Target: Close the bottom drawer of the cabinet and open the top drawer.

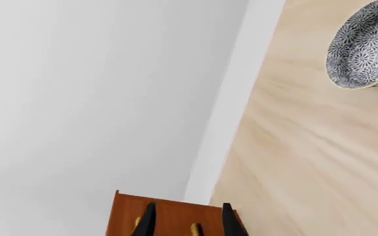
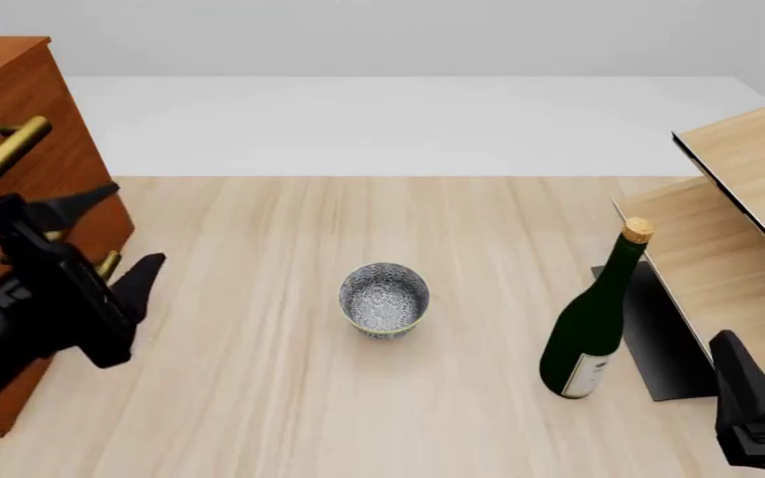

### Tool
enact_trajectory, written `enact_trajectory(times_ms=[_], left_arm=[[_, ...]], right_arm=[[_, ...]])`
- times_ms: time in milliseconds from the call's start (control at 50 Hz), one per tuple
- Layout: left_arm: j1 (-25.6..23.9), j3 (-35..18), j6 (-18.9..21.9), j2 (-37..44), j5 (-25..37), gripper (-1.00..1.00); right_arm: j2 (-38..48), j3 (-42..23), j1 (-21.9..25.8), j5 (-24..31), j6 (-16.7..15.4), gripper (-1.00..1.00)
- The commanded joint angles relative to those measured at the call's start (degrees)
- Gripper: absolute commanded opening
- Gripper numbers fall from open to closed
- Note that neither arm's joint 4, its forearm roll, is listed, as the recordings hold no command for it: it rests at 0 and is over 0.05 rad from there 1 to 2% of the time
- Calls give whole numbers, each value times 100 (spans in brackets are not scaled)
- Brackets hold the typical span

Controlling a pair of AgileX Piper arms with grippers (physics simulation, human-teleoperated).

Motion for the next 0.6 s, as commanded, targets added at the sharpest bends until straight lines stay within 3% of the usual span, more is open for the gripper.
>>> enact_trajectory(times_ms=[20,120,200,480,600], left_arm=[[320,-93,388,-80,69,100],[537,39,746,-59,-92,100],[585,-163,634,-200,183,100],[877,-131,1084,-221,79,100],[921,-253,965,-186,260,100]], right_arm=[[-48,0,10,48,-2,100],[-72,1,13,73,2,100],[-86,1,20,89,2,100],[-88,1,18,91,5,100],[-84,1,20,87,8,100]])
